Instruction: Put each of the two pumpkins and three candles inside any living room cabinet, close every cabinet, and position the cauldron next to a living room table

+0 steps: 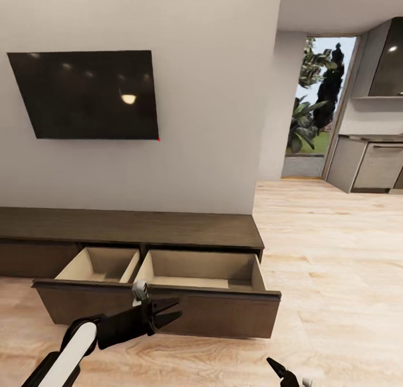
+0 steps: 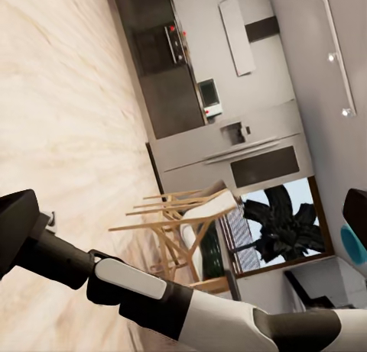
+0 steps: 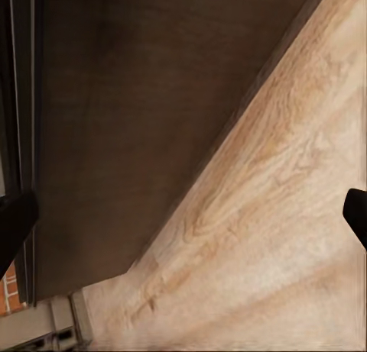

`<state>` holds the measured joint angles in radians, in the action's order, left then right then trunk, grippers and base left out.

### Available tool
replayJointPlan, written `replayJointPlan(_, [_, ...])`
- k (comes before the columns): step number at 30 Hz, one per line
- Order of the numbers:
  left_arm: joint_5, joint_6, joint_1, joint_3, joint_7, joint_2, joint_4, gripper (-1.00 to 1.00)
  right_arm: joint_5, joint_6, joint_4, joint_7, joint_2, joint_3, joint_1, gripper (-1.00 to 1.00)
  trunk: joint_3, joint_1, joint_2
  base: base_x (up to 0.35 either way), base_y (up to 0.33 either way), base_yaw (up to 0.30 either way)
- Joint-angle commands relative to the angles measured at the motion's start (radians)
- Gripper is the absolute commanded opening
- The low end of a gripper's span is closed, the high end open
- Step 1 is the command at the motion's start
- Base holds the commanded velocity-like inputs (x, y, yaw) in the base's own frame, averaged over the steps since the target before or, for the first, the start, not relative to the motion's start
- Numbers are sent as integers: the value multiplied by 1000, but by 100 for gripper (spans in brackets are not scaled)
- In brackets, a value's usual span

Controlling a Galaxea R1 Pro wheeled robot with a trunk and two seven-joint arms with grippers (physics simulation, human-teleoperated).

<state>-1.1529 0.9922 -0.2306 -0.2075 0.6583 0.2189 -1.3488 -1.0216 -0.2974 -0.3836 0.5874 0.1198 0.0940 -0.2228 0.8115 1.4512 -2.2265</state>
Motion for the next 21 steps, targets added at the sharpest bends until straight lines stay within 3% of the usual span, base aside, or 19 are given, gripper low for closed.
replayJointPlan(1, [0,3,-1,-1,2,0,0,100,-8,-9,0,2,0,3,0,100,1,-1,0,-286,-144,261])
replayJointPlan(6, [4,3,-1,-1,1,-1,1,100,-8,-7,0,1,0,4,0,100,-1,-1,0,-270,-170,251])
replayJointPlan(14, [3,3,-1,-1,1,-1,2,100,-7,-8,-1,2,0,2,0,100,-1,-1,0,-183,-186,74])
replayJointPlan(21, [1,3,-1,-1,1,0,2,100,-6,-7,0,0,0,-1,-1,100,1,-1,0,-168,-150,239])
